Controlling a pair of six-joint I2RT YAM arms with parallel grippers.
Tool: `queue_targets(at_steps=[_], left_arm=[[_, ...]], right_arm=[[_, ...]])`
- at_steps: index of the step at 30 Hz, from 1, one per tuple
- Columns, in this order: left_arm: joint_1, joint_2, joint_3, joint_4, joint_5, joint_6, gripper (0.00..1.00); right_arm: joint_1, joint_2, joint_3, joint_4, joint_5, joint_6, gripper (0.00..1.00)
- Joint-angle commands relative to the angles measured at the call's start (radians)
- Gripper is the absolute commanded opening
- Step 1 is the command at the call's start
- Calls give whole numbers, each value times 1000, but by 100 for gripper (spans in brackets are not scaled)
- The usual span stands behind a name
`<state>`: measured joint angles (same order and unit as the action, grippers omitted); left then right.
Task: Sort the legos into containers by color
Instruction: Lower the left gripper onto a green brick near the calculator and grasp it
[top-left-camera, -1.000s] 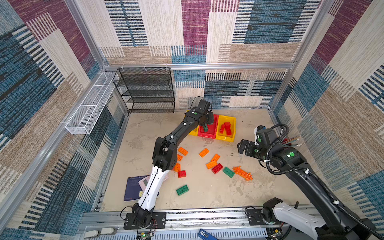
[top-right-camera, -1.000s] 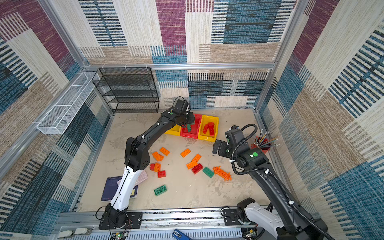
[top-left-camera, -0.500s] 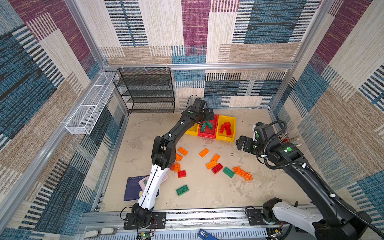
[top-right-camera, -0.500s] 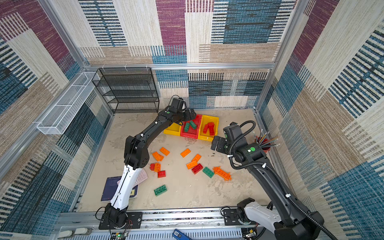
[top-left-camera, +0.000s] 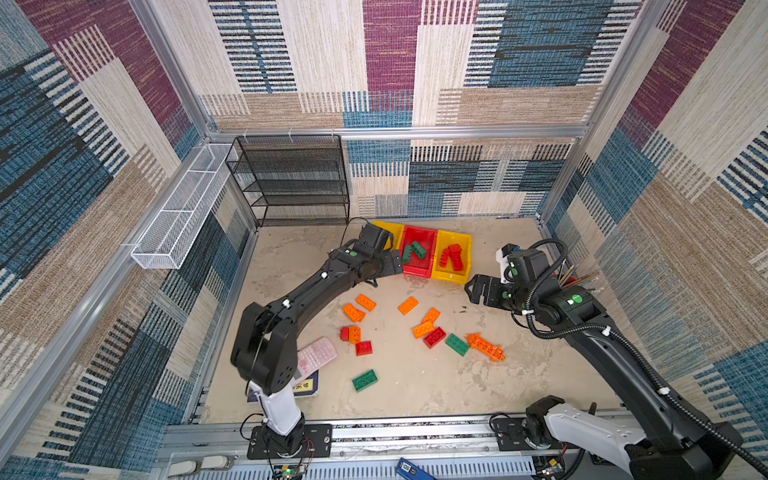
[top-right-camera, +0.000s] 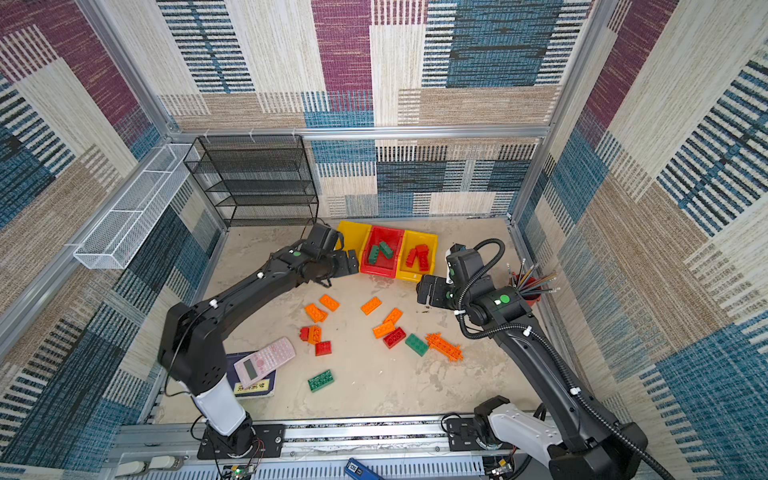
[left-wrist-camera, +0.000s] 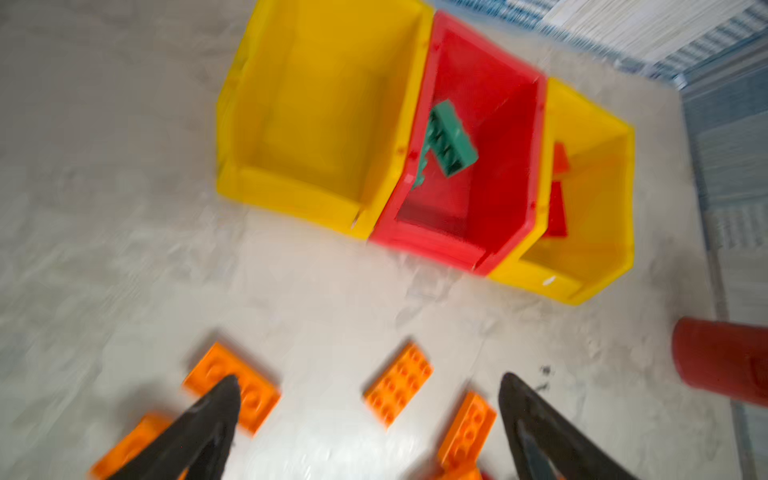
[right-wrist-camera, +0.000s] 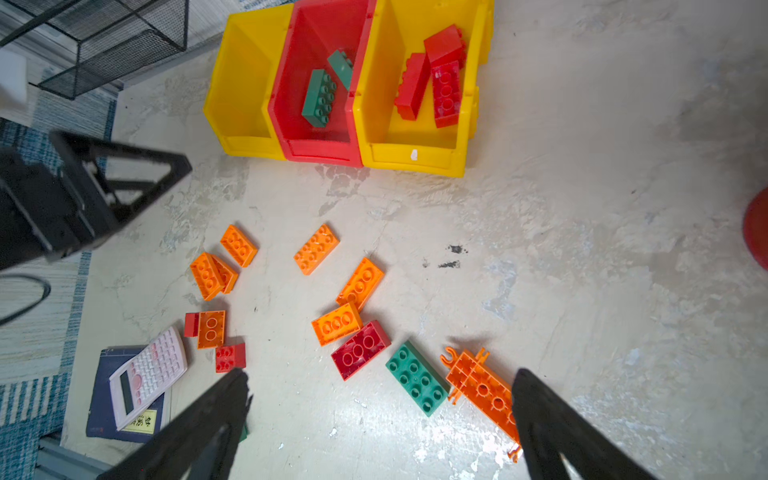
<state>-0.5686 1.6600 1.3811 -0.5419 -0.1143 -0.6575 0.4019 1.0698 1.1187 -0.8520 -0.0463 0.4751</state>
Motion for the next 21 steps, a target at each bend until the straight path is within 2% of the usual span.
queue_targets(at_steps=[1, 6, 10, 15, 18, 21], left_arm=[[-28, -156, -137, -117, -115, -131, 98], [-145, -394, -301, -309, -205, -344, 100], [-260, -511, -382, -451, -238, -548, 100], [-427, -547, -444, -538, -246, -776, 100], [-513, -535, -496, -503, -236, -891, 99], [-560, -506, -544, -431, -217, -962, 99]], right_arm=[[0, 26, 6, 71, -64, -53, 100], [2, 70, 14, 72, -82, -99, 100], [2, 72, 0, 86, -108, -118, 100], [1, 61, -44, 106, -152, -129, 100], [2, 39, -76, 108, -159, -131, 100], [1, -3, -101, 94, -149, -129, 100]])
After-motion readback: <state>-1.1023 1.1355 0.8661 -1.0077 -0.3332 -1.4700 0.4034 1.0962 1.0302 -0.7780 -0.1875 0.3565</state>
